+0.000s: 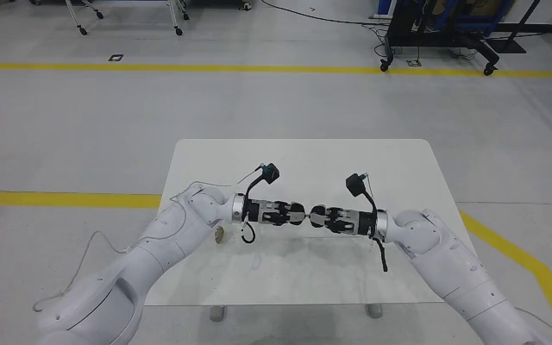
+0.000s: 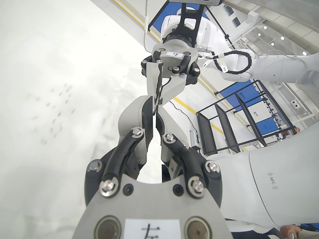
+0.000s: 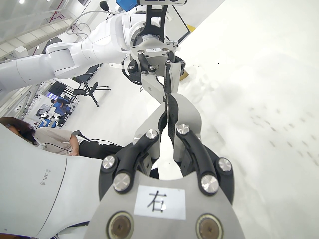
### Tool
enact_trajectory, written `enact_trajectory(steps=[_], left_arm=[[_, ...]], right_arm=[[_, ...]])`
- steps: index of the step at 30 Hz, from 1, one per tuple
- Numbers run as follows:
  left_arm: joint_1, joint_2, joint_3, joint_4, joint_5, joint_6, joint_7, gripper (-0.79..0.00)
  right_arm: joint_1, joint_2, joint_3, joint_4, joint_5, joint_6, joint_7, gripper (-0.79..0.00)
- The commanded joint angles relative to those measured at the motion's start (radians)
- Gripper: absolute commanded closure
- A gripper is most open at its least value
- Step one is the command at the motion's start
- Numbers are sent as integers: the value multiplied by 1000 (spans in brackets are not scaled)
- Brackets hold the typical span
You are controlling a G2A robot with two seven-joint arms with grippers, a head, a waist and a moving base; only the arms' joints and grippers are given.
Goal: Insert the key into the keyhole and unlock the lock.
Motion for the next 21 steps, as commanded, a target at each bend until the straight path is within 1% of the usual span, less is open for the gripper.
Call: enact_trajectory(steps=[1,4,6,8,10,12,15,18,21], left_arm=[[-1,0,-3,5,1,1,-1,-785],[-1,-1,-10,2,18,0,3,-785],[-3,4,-29,6,53,0,35,-785],[3,13,-55,2,105,0,84,-785],[13,31,-91,-14,160,0,127,-785],[30,55,-133,-47,229,0,169,-785],[74,102,-210,-131,342,6,209,-785],[147,157,-311,-267,457,66,242,-785],[259,217,-438,-445,571,154,251,-785]], right_arm=[[0,-1,0,0,0,-2,-2,0],[-2,-1,6,12,8,-13,-12,0],[-6,1,18,27,15,-30,-23,0],[-16,5,39,41,26,-55,-40,0],[-30,10,67,54,37,-84,-57,0],[-45,16,96,62,49,-107,-73,0],[-62,24,134,74,69,-129,-88,0],[-71,30,164,80,90,-151,-104,0],[-78,32,183,83,102,-177,-115,0]])
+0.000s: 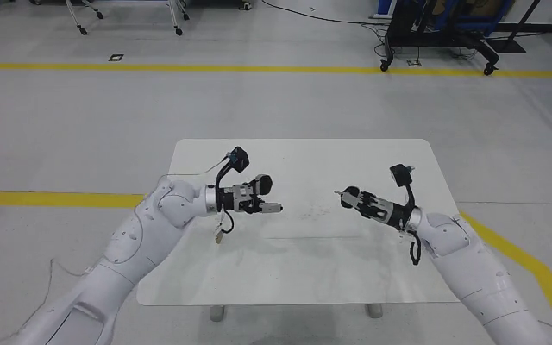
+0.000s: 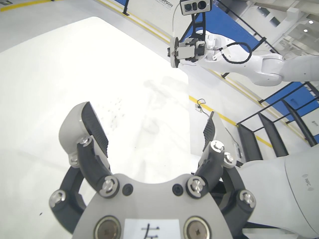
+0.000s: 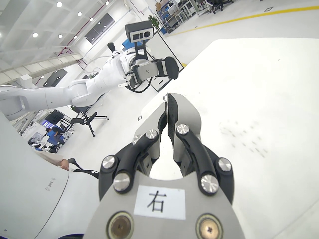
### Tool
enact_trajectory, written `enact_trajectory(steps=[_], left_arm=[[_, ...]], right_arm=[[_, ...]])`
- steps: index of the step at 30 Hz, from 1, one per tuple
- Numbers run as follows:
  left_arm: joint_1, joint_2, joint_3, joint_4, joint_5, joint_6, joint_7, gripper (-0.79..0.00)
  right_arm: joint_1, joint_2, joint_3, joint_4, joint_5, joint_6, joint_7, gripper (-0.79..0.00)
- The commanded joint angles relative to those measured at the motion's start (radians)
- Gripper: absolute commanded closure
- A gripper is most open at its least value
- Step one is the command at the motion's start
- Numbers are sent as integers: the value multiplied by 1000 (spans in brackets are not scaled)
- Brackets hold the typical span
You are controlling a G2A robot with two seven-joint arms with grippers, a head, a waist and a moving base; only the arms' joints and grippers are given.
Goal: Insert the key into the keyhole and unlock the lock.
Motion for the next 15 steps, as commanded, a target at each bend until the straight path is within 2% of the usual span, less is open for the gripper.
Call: enact_trajectory(steps=[1,5,9,12,15], left_arm=[[100,46,-110,-154,93,75,-6,-785],[311,119,-320,-418,233,208,-54,-785],[531,168,-516,-628,360,337,-125,-785],[666,186,-613,-716,487,440,-164,-785],[755,193,-641,-759,587,486,-181,-785]], right_arm=[[-3,1,11,4,7,-14,-11,0],[-2,-1,20,20,22,-36,-40,0],[11,-5,27,46,33,-56,-74,0],[21,-10,27,58,41,-58,-102,0],[28,-16,19,67,55,-46,-119,0]])
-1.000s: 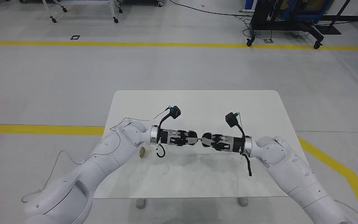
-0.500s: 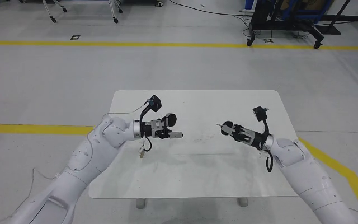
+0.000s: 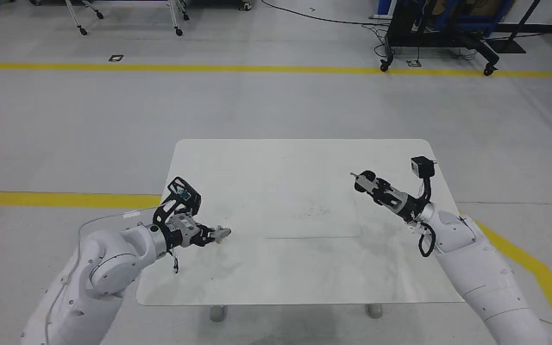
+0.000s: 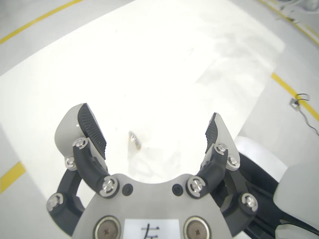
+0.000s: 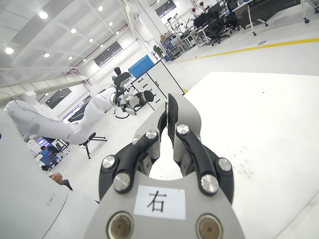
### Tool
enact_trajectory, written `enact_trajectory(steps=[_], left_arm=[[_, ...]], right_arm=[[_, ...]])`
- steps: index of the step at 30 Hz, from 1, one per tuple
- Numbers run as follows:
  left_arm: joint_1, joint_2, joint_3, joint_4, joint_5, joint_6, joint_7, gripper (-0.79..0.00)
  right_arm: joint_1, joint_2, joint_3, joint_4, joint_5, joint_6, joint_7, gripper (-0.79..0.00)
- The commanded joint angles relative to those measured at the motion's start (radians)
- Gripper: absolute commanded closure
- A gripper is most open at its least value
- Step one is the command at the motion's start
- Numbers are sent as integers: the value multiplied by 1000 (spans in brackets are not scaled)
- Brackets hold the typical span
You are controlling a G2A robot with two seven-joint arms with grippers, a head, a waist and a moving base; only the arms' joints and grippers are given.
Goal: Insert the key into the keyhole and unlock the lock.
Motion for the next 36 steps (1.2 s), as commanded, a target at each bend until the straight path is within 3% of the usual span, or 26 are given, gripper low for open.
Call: enact_trajectory(steps=[1,4,9,10,14,21,29,30,32,33,36], left_arm=[[55,2,-5,-13,61,21,-3,-785],[66,0,15,8,99,31,11,-785],[-5,-11,91,92,135,43,22,-785],[-23,-14,107,106,140,46,24,-705],[-83,-26,177,150,154,49,0,-536],[-167,-45,256,212,188,105,-33,-477],[-190,-52,278,238,190,125,-83,-357],[-190,-52,277,238,189,126,-86,-305],[-191,-52,275,240,189,128,-91,-77],[-192,-52,274,242,189,127,-92,0],[-201,-54,282,255,194,127,-102,0]], right_arm=[[1,-1,-3,1,5,3,-2,0],[1,-1,-3,1,5,3,-2,0],[1,-1,-3,1,5,3,-2,0],[1,-1,-3,1,5,3,-2,0],[1,-1,-3,1,5,3,-2,0],[1,-1,-3,1,5,3,-2,0],[1,-1,-3,1,5,3,-2,0],[1,-1,-3,1,5,3,-2,0],[1,-1,-3,1,5,3,-2,0],[1,-1,-3,1,5,3,-2,0],[1,-1,-3,1,5,3,-2,0]])
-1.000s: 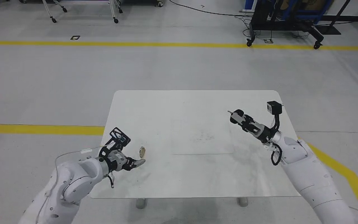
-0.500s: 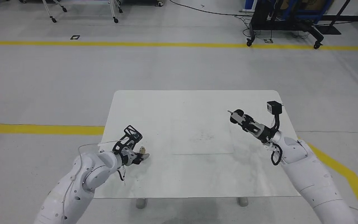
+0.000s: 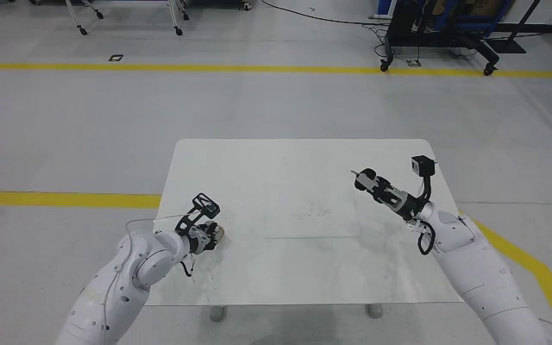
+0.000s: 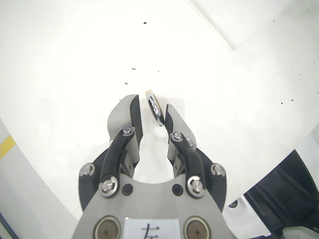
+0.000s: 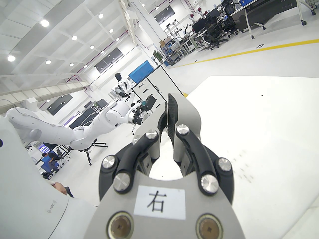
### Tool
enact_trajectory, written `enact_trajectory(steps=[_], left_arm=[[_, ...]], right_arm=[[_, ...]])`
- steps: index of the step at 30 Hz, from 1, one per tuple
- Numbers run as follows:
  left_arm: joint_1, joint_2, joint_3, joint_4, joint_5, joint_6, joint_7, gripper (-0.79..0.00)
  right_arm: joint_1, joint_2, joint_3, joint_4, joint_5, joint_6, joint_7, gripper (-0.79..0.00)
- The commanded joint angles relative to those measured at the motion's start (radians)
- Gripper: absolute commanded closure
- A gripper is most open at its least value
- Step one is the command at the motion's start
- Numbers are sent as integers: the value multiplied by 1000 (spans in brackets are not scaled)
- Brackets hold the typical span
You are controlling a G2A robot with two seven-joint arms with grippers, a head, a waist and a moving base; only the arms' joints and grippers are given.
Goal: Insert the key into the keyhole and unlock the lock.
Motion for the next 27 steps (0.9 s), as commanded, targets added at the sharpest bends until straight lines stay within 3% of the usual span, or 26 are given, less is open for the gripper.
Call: enact_trajectory(steps=[1,10,15,27], left_arm=[[-9,-2,8,9,2,1,-2,0],[-34,-9,19,10,10,12,-11,0],[-32,-10,17,5,9,9,-12,-148],[-53,-14,23,9,3,-10,-31,-92]], right_arm=[[0,0,0,0,0,0,0,0],[0,0,0,0,0,0,0,0],[0,0,0,0,0,0,0,0],[0,0,0,0,0,0,0,0]])
